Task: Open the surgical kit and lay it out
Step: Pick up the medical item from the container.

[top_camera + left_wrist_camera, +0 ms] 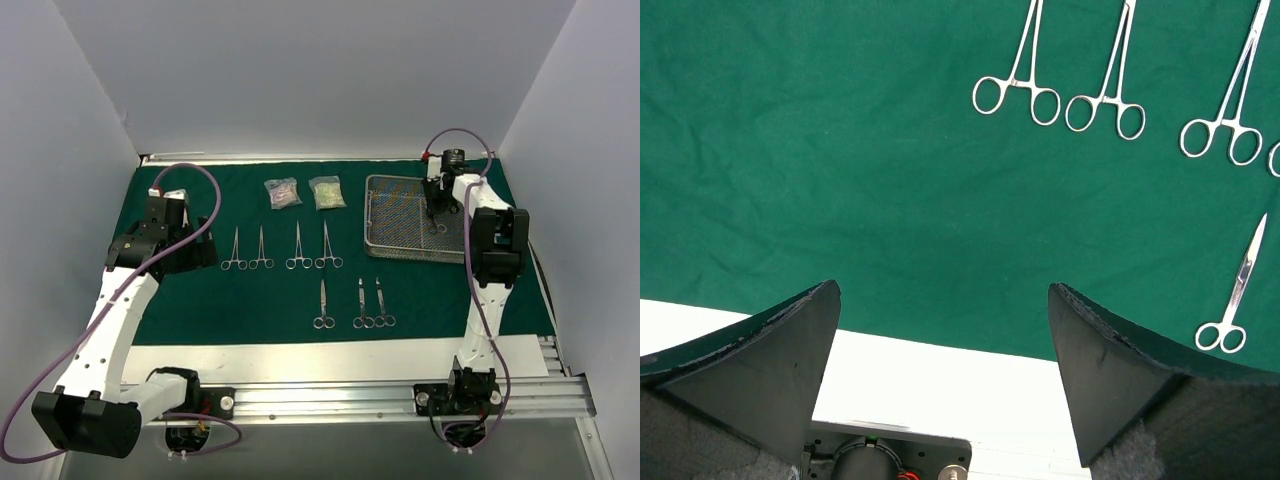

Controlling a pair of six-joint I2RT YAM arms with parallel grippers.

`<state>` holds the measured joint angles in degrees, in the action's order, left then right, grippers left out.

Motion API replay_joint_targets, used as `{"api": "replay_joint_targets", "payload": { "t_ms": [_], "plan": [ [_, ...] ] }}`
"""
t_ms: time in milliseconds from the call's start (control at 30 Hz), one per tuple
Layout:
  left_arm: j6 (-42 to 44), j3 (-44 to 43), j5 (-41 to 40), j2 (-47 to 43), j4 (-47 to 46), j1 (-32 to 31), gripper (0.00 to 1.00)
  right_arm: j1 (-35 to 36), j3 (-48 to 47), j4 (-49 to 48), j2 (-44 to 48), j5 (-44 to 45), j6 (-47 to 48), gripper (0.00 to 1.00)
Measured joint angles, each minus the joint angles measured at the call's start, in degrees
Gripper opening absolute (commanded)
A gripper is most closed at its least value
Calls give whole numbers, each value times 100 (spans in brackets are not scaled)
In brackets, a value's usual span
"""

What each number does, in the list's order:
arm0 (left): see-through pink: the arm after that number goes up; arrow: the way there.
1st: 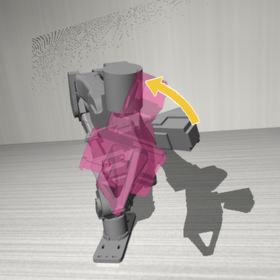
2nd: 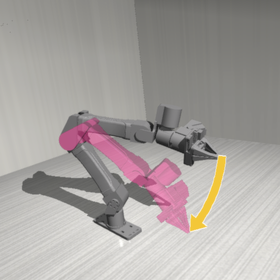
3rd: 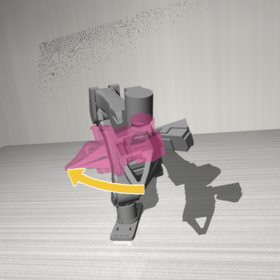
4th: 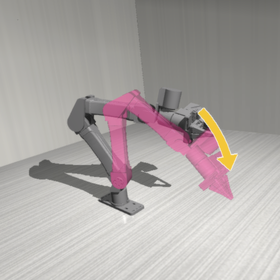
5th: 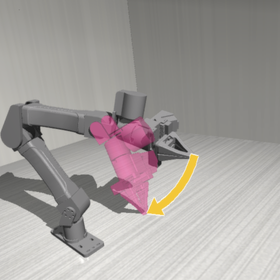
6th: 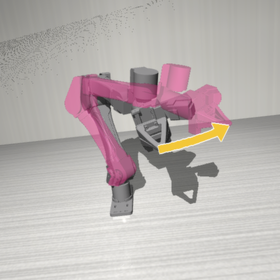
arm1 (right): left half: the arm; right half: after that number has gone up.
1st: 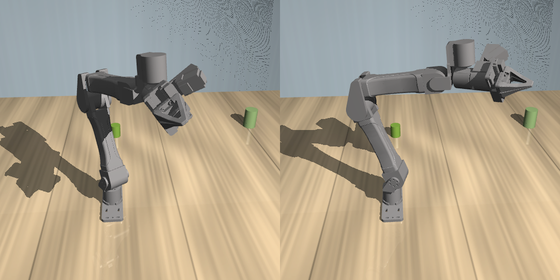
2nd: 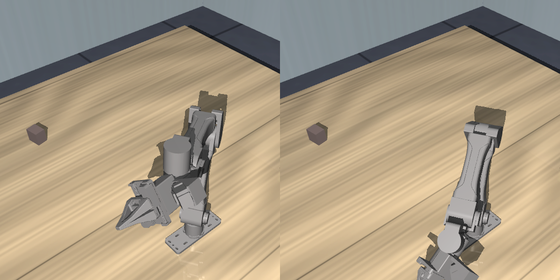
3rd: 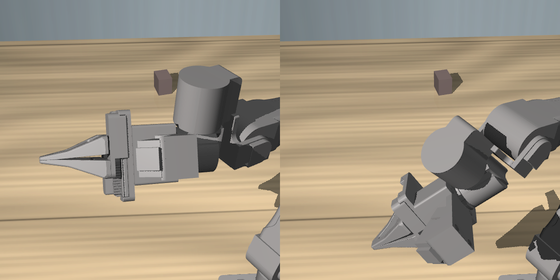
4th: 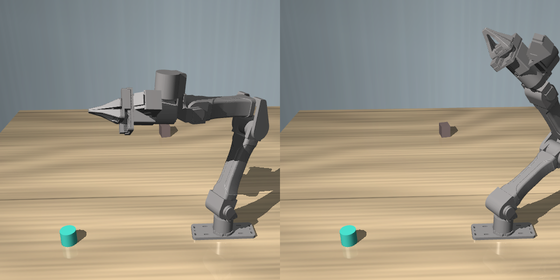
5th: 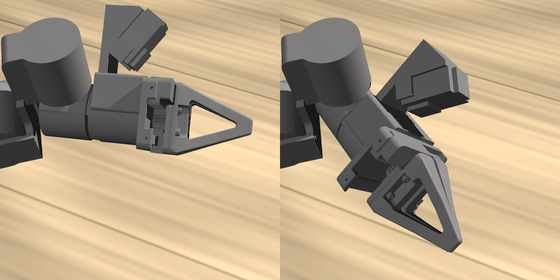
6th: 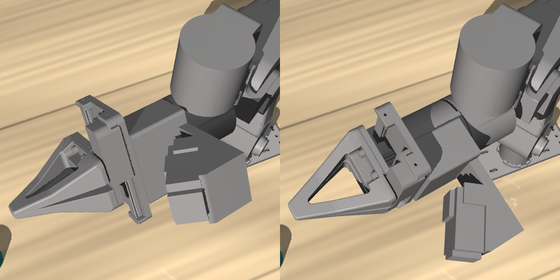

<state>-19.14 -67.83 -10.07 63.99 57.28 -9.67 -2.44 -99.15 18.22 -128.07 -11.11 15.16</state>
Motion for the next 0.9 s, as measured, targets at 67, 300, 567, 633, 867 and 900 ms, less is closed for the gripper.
{"api": "replay_joint_targets", "payload": {
  "t_ms": [67, 300, 567, 633, 867, 900],
  "plan": [
    [0, 0, 0, 0, -2, 0, 94, 24, -7, 24, 0, -4, -2, 0],
    [4, 0, 0, 0, -2, 0, 94, 42, -4, 26, 15, -7, -232, 0],
    [7, 61, 4, -22, -7, 0, 94, 411, 254, 35, 195, 144, -863, 0],
    [9, 63, 4, -33, -4, 0, 94, 531, 345, 59, 247, 256, -1016, 0],
    [9, 66, 7, -101, -4, 0, 94, 809, 398, 201, 295, 643, -1331, 11],
    [9, 66, 4, -103, -4, 0, 94, 815, 398, 205, 295, 662, -1349, 13]
  ]
}}
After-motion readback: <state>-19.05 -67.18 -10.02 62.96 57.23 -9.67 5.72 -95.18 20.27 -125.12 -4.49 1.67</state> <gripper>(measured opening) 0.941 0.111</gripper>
